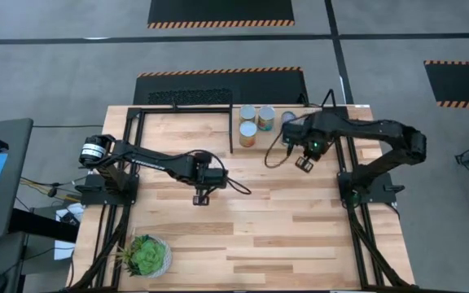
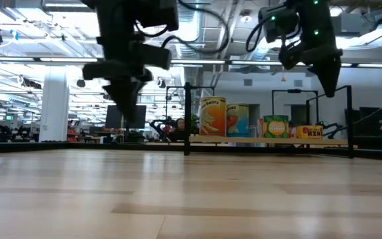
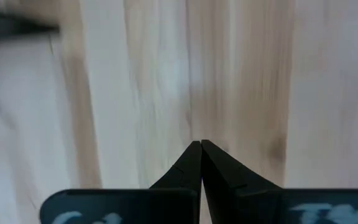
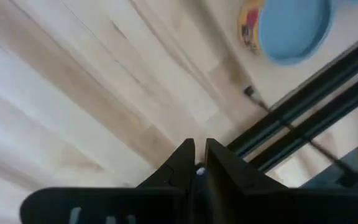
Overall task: Pick and place cans onto a shelf
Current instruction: Return to Home Position
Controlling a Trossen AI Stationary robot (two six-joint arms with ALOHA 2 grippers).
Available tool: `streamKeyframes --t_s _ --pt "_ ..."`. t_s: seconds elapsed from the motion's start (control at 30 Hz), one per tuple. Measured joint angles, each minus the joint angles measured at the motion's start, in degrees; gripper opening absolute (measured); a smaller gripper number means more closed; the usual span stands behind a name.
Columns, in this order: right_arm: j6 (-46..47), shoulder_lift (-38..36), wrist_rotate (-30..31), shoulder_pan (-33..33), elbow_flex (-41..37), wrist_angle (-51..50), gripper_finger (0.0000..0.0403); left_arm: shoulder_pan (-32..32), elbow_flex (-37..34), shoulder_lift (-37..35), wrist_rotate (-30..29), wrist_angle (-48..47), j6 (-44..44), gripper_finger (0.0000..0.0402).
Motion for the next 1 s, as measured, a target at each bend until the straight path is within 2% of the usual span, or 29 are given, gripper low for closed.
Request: streamKeyframes --t_s 0.13,0.17,0.23,0.33,0.43,0.63,0.77,0.83,0.93,1.0 --pt "-1.8 -2.6 5.9 7.8 -1.1 2.8 0.0062 -0.3 0.0 0.0 2.1 -8.9 -8.2 0.0" --pt "-3.3 -3.7 5.5 9.7 -1.3 3.5 0.0062 -0.5 0.0 0.0 3.7 -11.8 -11.3 0.0" --pt "-4.9 -6.3 0.2 13.7 -1.4 5.1 0.0062 -0.8 0.0 0.0 7.2 -18.5 -14.3 0.0" --pt "-7.7 -12.1 -8.3 19.7 -2.0 11.8 0.0062 -2.1 -1.8 -2.2 1.8 -18.7 -17.2 0.0" --pt "-12.7 -19.4 -10.6 24.8 -5.0 25.1 0.0062 -4.5 -6.7 -7.9 -1.5 -14.8 -19.2 0.0" --pt "-15.4 -34.5 -12.0 31.4 -17.7 47.8 0.0062 -8.5 -24.7 -27.7 11.1 13.0 -16.4 0.0" --pt "-13.3 -42.4 -12.1 34.1 -29.0 58.6 0.0062 -6.0 -37.1 -40.8 20.4 37.5 -12.0 0.0" --pt "-12.1 -45.4 -12.1 34.7 -35.1 64.1 0.0062 -4.1 -42.4 -45.7 24.6 45.8 -13.3 0.0" --pt "-9.5 -49.0 -12.1 35.7 -43.7 72.3 0.0062 -3.4 -48.6 -50.7 25.2 52.5 -18.2 0.0" --pt "-8.6 -50.5 -11.8 36.4 -48.3 77.7 0.0062 -3.8 -50.9 -52.0 22.5 56.2 -20.8 0.0"
